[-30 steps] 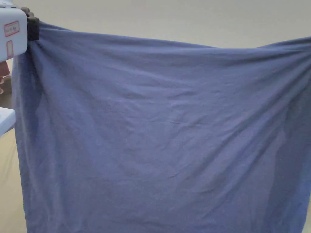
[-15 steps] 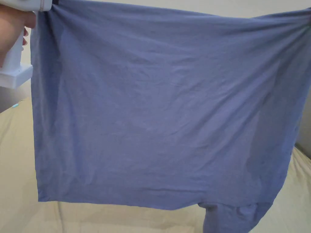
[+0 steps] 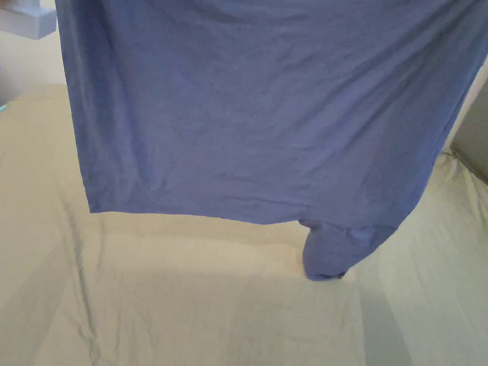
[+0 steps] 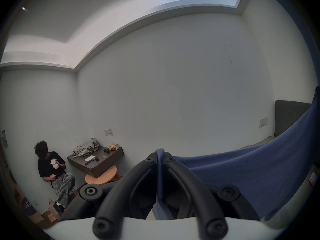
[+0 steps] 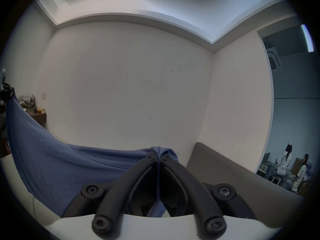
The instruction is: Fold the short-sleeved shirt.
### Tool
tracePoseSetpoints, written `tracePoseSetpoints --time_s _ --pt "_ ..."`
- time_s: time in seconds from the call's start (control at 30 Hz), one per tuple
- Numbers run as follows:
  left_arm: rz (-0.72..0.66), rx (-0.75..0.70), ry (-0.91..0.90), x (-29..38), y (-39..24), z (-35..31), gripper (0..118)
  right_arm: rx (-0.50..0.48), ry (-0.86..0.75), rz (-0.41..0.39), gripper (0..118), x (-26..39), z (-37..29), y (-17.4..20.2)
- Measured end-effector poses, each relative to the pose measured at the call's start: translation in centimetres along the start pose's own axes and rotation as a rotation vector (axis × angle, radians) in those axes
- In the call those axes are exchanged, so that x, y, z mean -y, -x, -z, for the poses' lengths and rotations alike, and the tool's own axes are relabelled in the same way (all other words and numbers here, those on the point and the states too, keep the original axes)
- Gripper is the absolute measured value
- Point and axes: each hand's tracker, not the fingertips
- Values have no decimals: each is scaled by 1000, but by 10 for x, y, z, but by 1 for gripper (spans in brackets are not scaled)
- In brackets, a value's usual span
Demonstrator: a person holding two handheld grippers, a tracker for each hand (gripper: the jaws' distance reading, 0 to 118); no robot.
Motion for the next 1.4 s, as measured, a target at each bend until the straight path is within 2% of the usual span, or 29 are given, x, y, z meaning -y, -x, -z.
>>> tracePoseSetpoints --time_s 0.33,0.53,0.63,0.83,0.93,1.07,1.17,1.33,1.4 --pt "-17 67 118 82 -32 46 3 -46 116 -13 3 90 33 26" --pt "17 90 233 168 -49 53 3 -146 220 15 3 170 19 42" --pt "-28 143 334 217 -53 41 3 -191 315 26 3 217 6 53" --pt "39 176 462 323 -52 -9 3 -287 452 -6 3 304 -55 66" --pt "78 197 522 369 -42 -55 3 -339 521 -11 3 338 -106 69" --pt "159 237 609 428 -28 -130 3 -400 623 -69 3 384 -184 73" --pt "208 272 695 462 -20 -186 3 -384 718 -111 3 415 -239 81" --pt "320 313 771 496 -10 -256 3 -401 819 -80 3 449 -302 73" --pt "301 327 787 510 1 -266 3 -421 875 -24 3 452 -320 63"
